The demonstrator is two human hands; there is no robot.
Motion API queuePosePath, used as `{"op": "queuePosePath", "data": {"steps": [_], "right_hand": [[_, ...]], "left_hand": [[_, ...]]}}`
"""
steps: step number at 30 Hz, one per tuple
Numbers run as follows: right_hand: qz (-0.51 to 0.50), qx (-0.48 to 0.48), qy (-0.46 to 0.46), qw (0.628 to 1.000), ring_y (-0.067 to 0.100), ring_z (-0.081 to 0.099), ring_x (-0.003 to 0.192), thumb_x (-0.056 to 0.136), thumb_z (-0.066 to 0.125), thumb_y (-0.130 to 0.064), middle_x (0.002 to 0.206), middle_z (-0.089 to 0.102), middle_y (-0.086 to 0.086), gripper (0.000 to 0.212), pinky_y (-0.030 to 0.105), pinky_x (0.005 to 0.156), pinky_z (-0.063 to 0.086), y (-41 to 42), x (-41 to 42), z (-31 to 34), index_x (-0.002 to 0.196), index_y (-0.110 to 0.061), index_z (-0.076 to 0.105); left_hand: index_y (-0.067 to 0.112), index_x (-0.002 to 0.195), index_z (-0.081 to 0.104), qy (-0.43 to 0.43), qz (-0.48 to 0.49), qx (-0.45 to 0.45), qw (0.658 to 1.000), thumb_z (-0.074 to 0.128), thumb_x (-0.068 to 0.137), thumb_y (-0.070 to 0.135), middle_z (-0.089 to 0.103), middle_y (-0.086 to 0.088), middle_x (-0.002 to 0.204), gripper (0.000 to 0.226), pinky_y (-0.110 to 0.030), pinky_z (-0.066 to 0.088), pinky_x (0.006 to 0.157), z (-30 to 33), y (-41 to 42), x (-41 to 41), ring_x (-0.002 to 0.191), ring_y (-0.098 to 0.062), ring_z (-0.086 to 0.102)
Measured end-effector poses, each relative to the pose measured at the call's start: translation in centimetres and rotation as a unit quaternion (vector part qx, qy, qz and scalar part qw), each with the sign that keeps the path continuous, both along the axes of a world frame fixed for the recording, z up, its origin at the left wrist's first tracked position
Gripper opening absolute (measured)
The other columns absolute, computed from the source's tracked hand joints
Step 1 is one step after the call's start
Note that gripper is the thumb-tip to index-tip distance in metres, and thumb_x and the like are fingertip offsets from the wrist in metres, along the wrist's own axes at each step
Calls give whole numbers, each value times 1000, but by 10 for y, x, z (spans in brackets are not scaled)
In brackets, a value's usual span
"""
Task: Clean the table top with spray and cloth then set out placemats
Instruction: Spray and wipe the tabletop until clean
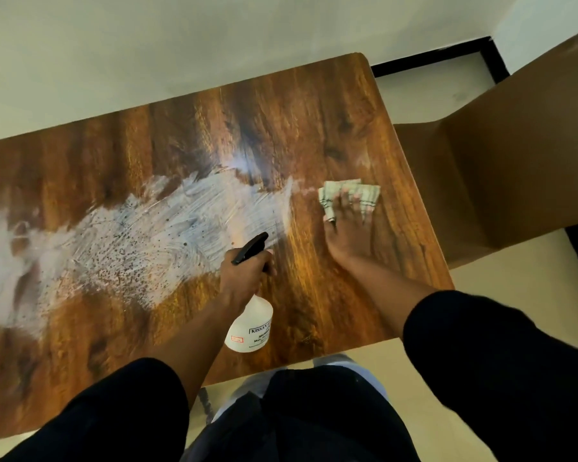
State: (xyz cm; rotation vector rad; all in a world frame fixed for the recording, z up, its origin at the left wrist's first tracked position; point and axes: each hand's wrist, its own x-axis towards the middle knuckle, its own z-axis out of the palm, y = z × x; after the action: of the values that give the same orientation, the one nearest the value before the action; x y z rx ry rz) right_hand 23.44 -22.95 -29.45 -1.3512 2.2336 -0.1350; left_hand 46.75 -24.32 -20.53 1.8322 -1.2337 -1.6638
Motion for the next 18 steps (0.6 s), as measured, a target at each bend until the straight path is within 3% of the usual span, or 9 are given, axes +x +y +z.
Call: {"op": "queuePosePath", "data": {"steps": [2,5,9,12,18], "right_hand": [[112,-4,-39,993,21,-13,160,109,34,-42,171,-13,-6,67,51,128,-12,6,24,3,166,-26,3],[294,-14,-62,954,17,-16,159,109,37,-39,172,-11,-9,68,49,129,-9,17,49,3,166,-28,2],[396,-41,-79,914,11,-14,158,110,34,-40,171,-8,-13,63,41,128,-12,5,21,-2,165,-30,5],[379,-30,-64,923,10,-16,158,110,28,-48,171,-8,-13,63,43,129,-9,-16,-20,-5,166,-32,3],[192,-24,8,981,17,-4,161,111,23,-48,174,-1,-4,62,45,130,-2,-60,-115,-4,166,-27,2]], "left_hand": [[40,127,69,-2,-2,-11,1000,65,98,8,72,-21,73,44,-28,44,48,1,-5,-12,40,-11,51],[39,126,69,-11,4,-6,1000,64,97,6,73,-27,77,45,-28,43,46,2,-11,-26,39,-14,50],[10,83,79,-34,2,1,999,66,90,8,74,-26,74,14,-28,42,44,0,-19,-39,49,-29,50],[3,80,76,-26,-1,8,1000,67,94,10,74,-23,72,18,-29,42,45,-2,-23,-47,47,-27,51],[-4,78,73,-33,-16,15,999,68,95,10,73,-25,73,22,-30,42,46,-4,-33,-75,45,-26,45]]}}
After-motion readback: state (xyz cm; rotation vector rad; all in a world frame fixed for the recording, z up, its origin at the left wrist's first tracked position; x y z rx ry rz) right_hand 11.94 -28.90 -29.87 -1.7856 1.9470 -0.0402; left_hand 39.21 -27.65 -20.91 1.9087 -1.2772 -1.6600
